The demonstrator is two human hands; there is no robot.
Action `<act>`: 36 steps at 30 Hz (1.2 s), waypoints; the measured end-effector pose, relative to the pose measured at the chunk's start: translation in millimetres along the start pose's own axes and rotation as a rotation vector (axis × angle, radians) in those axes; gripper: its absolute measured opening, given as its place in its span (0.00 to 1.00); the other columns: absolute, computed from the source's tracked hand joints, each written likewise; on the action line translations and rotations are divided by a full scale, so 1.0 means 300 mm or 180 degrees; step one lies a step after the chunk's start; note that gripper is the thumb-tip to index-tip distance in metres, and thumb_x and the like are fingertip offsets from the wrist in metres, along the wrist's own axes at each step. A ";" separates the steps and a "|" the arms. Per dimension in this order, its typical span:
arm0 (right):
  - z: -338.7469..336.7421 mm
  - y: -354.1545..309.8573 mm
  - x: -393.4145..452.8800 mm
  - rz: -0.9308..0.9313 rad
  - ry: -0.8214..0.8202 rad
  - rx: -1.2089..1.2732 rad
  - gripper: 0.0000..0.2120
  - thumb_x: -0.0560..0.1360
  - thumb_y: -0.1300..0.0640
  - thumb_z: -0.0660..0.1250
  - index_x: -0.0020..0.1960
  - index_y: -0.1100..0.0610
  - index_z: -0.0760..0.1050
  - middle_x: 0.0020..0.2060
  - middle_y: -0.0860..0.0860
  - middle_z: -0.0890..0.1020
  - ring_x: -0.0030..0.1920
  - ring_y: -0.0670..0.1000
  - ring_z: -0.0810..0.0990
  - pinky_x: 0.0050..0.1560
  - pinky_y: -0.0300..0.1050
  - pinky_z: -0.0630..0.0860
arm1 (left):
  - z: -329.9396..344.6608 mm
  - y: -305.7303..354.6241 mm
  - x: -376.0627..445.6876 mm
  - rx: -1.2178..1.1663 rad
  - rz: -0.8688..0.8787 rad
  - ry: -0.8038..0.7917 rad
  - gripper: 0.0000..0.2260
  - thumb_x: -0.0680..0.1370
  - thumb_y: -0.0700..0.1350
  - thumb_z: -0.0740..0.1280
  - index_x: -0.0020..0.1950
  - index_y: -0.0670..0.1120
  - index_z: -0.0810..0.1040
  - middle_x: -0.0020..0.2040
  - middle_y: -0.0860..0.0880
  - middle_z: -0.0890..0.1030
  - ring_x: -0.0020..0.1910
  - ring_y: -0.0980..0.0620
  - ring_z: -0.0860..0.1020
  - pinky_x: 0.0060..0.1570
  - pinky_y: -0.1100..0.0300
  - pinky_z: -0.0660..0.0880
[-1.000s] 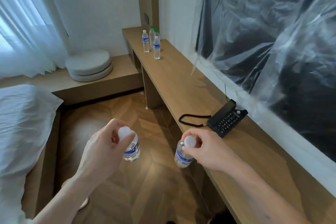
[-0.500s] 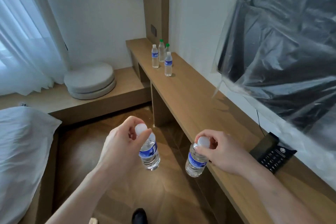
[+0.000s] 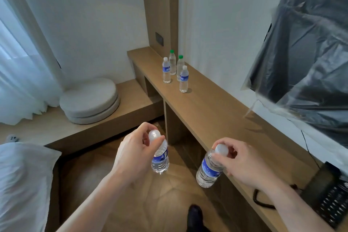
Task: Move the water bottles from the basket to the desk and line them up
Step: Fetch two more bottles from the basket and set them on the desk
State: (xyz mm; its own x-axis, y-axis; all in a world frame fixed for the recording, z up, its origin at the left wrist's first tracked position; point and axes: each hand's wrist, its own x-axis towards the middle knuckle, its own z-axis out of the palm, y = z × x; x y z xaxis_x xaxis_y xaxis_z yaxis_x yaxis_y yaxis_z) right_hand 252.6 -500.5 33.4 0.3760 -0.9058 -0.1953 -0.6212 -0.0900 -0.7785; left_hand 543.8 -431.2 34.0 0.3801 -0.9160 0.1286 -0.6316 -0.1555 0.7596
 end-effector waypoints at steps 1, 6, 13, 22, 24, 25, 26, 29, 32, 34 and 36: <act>0.004 -0.013 0.039 0.0001 -0.0015 0.0025 0.06 0.78 0.47 0.74 0.54 0.40 0.80 0.49 0.43 0.84 0.48 0.47 0.84 0.38 0.35 0.82 | -0.003 -0.015 0.039 -0.0018 -0.0019 -0.0015 0.07 0.78 0.58 0.73 0.51 0.60 0.77 0.40 0.59 0.81 0.41 0.56 0.80 0.35 0.59 0.78; 0.031 -0.045 0.260 -0.0011 0.0048 0.0083 0.04 0.77 0.48 0.76 0.50 0.41 0.82 0.43 0.44 0.85 0.42 0.42 0.84 0.35 0.35 0.79 | 0.013 -0.071 0.229 -0.0018 -0.0073 -0.0122 0.07 0.79 0.58 0.72 0.53 0.59 0.77 0.44 0.59 0.82 0.46 0.62 0.80 0.33 0.67 0.76; 0.009 -0.051 0.652 0.0041 0.0051 0.0239 0.04 0.78 0.48 0.75 0.51 0.42 0.83 0.42 0.43 0.84 0.41 0.37 0.82 0.33 0.31 0.75 | 0.067 -0.121 0.632 0.0194 -0.0067 -0.0297 0.08 0.79 0.59 0.72 0.54 0.60 0.77 0.43 0.57 0.82 0.44 0.62 0.80 0.32 0.69 0.73; -0.105 0.006 1.150 0.0157 0.0166 0.0114 0.05 0.76 0.46 0.76 0.50 0.39 0.82 0.43 0.34 0.83 0.48 0.40 0.82 0.43 0.36 0.81 | 0.200 -0.150 1.174 0.0531 -0.0035 -0.0543 0.07 0.80 0.59 0.70 0.54 0.60 0.75 0.39 0.56 0.81 0.40 0.60 0.78 0.34 0.67 0.69; -0.133 0.011 1.225 0.0198 0.0211 0.0079 0.04 0.76 0.47 0.76 0.49 0.40 0.83 0.41 0.36 0.83 0.44 0.39 0.81 0.39 0.32 0.75 | 0.223 -0.155 1.264 0.0510 -0.0074 -0.0541 0.07 0.80 0.59 0.70 0.54 0.60 0.75 0.40 0.55 0.81 0.39 0.59 0.79 0.34 0.67 0.69; -0.145 0.008 1.264 0.0234 0.0232 0.0086 0.04 0.76 0.47 0.76 0.49 0.40 0.83 0.41 0.38 0.84 0.43 0.39 0.81 0.38 0.32 0.74 | 0.234 -0.156 1.314 0.0509 -0.0081 -0.0545 0.08 0.80 0.59 0.70 0.55 0.60 0.75 0.40 0.55 0.81 0.38 0.58 0.79 0.34 0.67 0.69; -0.159 0.007 1.305 0.0281 0.0264 0.0091 0.04 0.76 0.47 0.76 0.50 0.40 0.83 0.42 0.39 0.84 0.44 0.40 0.81 0.39 0.32 0.74 | 0.247 -0.156 1.366 0.0510 -0.0065 -0.0554 0.08 0.80 0.59 0.69 0.55 0.59 0.75 0.40 0.55 0.81 0.38 0.57 0.79 0.34 0.67 0.70; -0.193 0.020 1.439 0.0373 0.0445 0.0059 0.05 0.77 0.46 0.75 0.51 0.40 0.82 0.44 0.41 0.84 0.44 0.43 0.81 0.39 0.34 0.76 | 0.291 -0.171 1.534 0.0507 0.0045 -0.0628 0.08 0.81 0.58 0.69 0.56 0.57 0.75 0.40 0.55 0.81 0.38 0.55 0.79 0.35 0.66 0.70; -0.196 0.029 1.557 0.0505 0.0594 0.0056 0.04 0.77 0.45 0.75 0.51 0.40 0.82 0.42 0.42 0.82 0.41 0.44 0.79 0.37 0.34 0.75 | 0.348 -0.204 1.698 0.0520 0.0147 -0.0823 0.09 0.81 0.58 0.69 0.57 0.56 0.75 0.39 0.54 0.80 0.38 0.55 0.79 0.36 0.64 0.71; -0.190 0.037 1.641 0.0603 0.0703 0.0109 0.03 0.77 0.46 0.75 0.50 0.41 0.82 0.41 0.41 0.83 0.40 0.43 0.79 0.38 0.35 0.74 | 0.391 -0.233 1.807 0.0560 0.0209 -0.1002 0.09 0.81 0.58 0.69 0.57 0.57 0.74 0.38 0.53 0.80 0.38 0.55 0.79 0.36 0.63 0.70; -0.182 0.045 1.729 0.0713 0.0825 0.0156 0.02 0.77 0.48 0.75 0.49 0.41 0.83 0.38 0.40 0.82 0.37 0.41 0.77 0.36 0.33 0.71 | 0.440 -0.272 1.924 0.0577 0.0309 -0.1157 0.09 0.81 0.58 0.69 0.55 0.58 0.74 0.37 0.53 0.79 0.37 0.55 0.78 0.36 0.62 0.70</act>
State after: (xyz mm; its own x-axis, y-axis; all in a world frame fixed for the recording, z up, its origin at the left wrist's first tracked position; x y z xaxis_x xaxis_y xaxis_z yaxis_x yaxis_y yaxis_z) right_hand 401.7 -994.1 -45.8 0.0429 -0.9764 -0.2116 -0.6325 0.1374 -0.7623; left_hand 725.5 -996.1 -37.9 0.0701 -0.9955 -0.0640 -0.7737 -0.0948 0.6264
